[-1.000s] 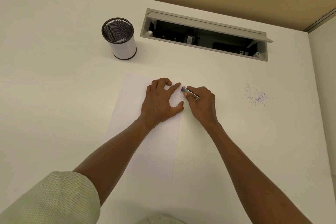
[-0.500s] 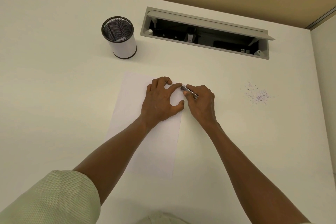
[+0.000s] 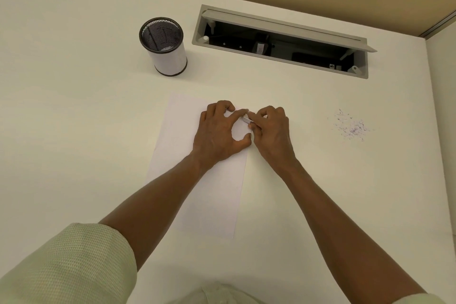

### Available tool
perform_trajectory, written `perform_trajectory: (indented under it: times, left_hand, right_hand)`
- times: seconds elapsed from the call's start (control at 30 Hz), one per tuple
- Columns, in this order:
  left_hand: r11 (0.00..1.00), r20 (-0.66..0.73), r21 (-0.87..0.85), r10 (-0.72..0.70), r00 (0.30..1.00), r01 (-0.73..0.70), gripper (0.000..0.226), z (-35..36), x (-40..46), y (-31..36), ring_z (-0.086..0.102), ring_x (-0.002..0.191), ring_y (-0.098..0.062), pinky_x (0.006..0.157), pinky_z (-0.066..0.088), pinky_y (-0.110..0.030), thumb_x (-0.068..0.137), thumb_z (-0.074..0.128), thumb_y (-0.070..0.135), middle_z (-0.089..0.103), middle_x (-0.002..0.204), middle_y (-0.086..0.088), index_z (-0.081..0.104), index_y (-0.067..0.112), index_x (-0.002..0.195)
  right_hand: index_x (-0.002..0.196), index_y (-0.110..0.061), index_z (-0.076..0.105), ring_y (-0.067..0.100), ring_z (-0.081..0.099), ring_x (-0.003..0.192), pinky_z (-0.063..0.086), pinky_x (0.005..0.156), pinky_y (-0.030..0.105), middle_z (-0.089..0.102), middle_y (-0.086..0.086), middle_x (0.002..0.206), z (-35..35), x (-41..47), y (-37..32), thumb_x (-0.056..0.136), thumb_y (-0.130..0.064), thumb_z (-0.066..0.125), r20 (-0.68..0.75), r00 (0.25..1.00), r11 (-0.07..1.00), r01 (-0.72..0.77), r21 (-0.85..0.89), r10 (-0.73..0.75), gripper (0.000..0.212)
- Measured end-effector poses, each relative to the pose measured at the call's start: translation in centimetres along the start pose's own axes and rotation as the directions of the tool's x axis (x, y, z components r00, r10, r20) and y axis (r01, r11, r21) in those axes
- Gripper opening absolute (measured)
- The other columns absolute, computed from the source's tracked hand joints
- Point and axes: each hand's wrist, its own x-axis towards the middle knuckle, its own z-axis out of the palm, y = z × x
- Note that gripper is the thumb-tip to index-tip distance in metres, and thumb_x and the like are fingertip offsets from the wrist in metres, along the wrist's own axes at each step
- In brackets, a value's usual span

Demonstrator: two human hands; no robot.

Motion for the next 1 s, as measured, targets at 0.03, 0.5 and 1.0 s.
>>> perform_trajectory:
  times: [0.03,0.5,1.0]
  left_hand:
    - [1.000,0.004,0.002,-0.001,1.000,0.001,0.062,0.0,0.0,0.0,0.045,0.116,-0.020,0.093,0.038,-0.033,0.075,0.062,0.061,0.050,0.122,0.003,0.062,0.034,0.130]
    - [0.998,0.127,0.065,0.013,0.992,-0.022,0.071,-0.4,0.0,-0.2,0.039,0.126,-0.025,0.101,0.036,-0.040,0.086,0.048,0.060,0.042,0.140,-0.002,0.045,0.026,0.149]
    - [0.986,0.184,-0.135,-0.072,0.980,0.098,0.048,-2.2,-1.1,2.9,0.050,0.118,-0.029,0.095,0.044,-0.031,0.095,0.061,0.012,0.052,0.127,-0.012,0.052,0.006,0.141]
  right_hand:
    - [0.111,-0.019,0.070,0.026,0.048,0.086,0.040,0.069,0.038,0.058,0.004,0.091,-0.1,0.0,0.0,0.080,0.001,0.057,0.000,0.998,0.997,0.055,-0.058,-0.055,0.039]
    - [0.118,-0.010,0.063,0.014,0.053,0.088,0.035,0.076,0.023,0.062,0.003,0.097,-0.1,-2.1,0.4,0.099,-0.026,0.050,-0.044,0.918,0.902,-0.376,0.213,0.393,0.028]
    - [0.094,-0.015,0.059,0.018,0.052,0.077,0.034,0.063,0.027,0.059,-0.006,0.087,-1.7,3.0,0.5,0.080,-0.012,0.068,0.194,0.947,0.930,-0.296,0.217,0.256,0.016]
